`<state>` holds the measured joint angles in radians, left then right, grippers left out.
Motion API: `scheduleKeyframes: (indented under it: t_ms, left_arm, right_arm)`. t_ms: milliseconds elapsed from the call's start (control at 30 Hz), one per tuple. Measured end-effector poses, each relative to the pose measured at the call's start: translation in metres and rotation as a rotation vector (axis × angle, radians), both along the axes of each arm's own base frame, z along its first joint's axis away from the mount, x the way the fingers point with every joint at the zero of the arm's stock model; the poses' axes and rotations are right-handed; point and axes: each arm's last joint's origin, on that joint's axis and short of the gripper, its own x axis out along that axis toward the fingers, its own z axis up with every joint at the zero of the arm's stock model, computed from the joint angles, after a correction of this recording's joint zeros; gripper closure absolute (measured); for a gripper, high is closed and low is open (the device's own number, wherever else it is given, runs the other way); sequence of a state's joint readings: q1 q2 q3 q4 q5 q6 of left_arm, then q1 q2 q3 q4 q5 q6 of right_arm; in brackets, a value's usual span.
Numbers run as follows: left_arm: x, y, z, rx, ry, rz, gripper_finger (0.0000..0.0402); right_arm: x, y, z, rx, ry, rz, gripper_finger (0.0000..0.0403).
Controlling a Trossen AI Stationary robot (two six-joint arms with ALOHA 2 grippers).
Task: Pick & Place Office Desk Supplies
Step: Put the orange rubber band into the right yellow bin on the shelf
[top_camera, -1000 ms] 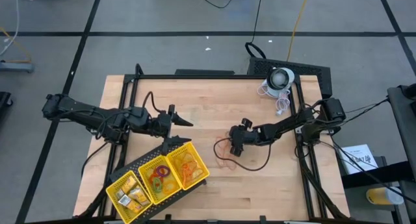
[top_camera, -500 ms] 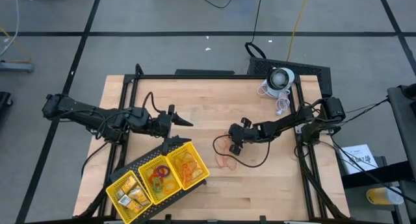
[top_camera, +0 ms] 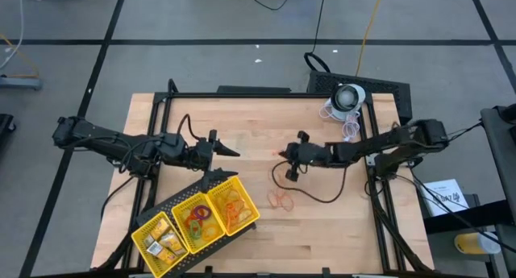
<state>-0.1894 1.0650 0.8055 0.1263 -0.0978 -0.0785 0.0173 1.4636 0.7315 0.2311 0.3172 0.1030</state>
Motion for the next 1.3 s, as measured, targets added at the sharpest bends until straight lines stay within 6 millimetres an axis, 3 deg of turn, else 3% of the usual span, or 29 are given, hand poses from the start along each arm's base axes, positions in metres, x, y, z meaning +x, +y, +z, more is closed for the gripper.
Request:
scheduleKeyframes:
  t_ms: [167,367,833,1300]
  left_arm:
    - [0.009,0.001,-0.007,0.03,0.01,0.05,0.0119]
    - [0.029,0.004,-0.015,0.024,-0.035,0.079,0.0119]
    - [0.069,0.017,-0.039,0.0,-0.121,0.154,0.0119]
    - [0.085,0.017,-0.053,-0.005,-0.173,0.154,0.0119]
  right_arm:
    - [0.001,0.002,0.042,-0.117,-0.26,0.079,0.0402]
    - [0.0,0.006,0.071,-0.135,-0.501,0.216,0.0403]
    - [0.0,0.019,0.083,-0.145,-0.634,0.333,0.0403]
    - [-0.001,0.021,0.088,-0.161,-0.685,0.34,0.0403]
